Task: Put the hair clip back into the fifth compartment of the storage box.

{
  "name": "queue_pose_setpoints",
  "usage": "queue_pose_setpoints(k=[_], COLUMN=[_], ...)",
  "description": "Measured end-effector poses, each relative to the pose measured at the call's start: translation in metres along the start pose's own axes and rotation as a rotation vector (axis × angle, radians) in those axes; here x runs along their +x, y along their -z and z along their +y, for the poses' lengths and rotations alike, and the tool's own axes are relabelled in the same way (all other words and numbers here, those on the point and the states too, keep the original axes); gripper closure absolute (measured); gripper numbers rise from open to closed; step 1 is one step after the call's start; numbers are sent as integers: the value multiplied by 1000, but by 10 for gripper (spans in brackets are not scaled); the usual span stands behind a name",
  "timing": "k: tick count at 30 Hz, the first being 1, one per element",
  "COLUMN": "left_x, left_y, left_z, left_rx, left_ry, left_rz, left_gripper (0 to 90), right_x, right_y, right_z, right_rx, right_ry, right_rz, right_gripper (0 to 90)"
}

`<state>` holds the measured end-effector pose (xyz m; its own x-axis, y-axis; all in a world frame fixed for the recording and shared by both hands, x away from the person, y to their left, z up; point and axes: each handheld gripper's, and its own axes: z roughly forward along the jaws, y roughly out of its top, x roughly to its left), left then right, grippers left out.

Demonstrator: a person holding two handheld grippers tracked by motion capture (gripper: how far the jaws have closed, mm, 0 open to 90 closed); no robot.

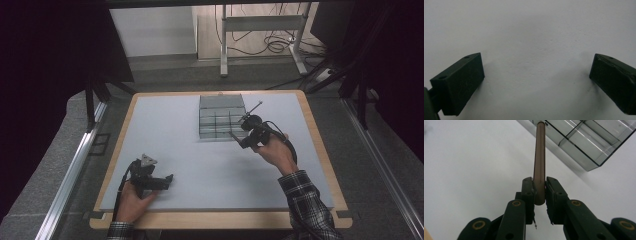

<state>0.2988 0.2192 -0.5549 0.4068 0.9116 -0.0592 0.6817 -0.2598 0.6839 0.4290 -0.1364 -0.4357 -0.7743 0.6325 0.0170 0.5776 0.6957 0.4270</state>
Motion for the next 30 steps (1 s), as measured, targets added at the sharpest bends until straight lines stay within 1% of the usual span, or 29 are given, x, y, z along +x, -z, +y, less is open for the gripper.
queue_pose_setpoints(k=[1,2,6,7,10,12,13,16,20,30], left_x=[0,0,0,0,0,0,0,0,0,0], left_y=[0,0,0,0,0,0,0,0,0,0], left_z=[0,0,0,0,0,0,0,0,0,0], left_rx=[0,0,0,0,0,0,0,0,0,0], left_ry=[0,0,0,0,0,0,0,0,0,0], left_rz=[0,0,0,0,0,0,0,0,0,0], left_gripper=[0,0,0,0,0,0,0,0,0,0], right_x=[0,-1,-2,-2,-4,-4,-6,-6,-9,-13], right_y=[0,-1,-2,-2,-2,-2,-3,-3,-6,-15], right_z=[0,1,3,3,6,7,9,10,14,24], right_rx=[0,-14,-40,-40,-68,-74,-86,-94,-128,-175], right_ry=[0,-5,-10,-10,-14,-18,-15,-18,-31,-38], right_rz=[0,0,-5,-5,-9,-7,-14,-13,-18,-35], right_gripper=[763,763,763,763,763,763,763,763,763,763])
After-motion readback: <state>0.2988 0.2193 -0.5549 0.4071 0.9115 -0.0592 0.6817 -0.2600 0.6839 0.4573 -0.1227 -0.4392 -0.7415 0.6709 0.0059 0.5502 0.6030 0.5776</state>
